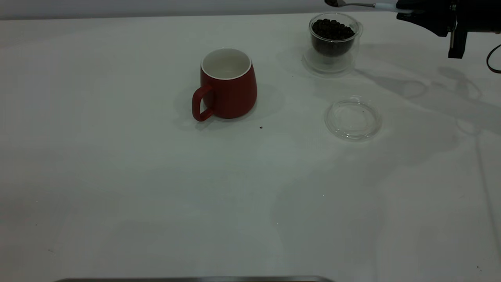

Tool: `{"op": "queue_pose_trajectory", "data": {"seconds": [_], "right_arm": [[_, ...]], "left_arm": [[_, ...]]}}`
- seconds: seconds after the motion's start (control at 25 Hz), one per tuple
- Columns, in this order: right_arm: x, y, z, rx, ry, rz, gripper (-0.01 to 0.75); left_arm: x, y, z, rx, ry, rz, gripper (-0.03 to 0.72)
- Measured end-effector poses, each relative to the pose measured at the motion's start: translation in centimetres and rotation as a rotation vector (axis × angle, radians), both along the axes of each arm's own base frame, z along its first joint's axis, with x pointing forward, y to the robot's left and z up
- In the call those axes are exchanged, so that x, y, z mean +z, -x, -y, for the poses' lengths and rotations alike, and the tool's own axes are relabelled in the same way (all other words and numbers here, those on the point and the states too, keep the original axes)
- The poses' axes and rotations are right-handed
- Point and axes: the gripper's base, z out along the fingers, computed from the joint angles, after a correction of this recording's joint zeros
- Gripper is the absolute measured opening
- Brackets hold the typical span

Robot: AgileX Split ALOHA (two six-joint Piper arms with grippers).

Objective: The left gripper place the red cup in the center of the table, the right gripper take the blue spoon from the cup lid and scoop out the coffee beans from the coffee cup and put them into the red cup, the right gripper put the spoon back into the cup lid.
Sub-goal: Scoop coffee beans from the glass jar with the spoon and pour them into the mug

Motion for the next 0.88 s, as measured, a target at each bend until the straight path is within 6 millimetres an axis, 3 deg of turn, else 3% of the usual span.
{"op": "queue_pose_trajectory", "data": {"seconds": [0.4,0.88], "right_arm": [[-0.6,0.4,-0.8,0.086,0.046,0.023,0.111],[-0.5,1.1,-7.5,0.252,0.042,0.011,0.111]], "left_arm": [[0.0,0.0,0.0,0.000,0.000,0.000,0.586],[0.0,0.0,0.0,0.001,0.001,0.000,0.586]]}}
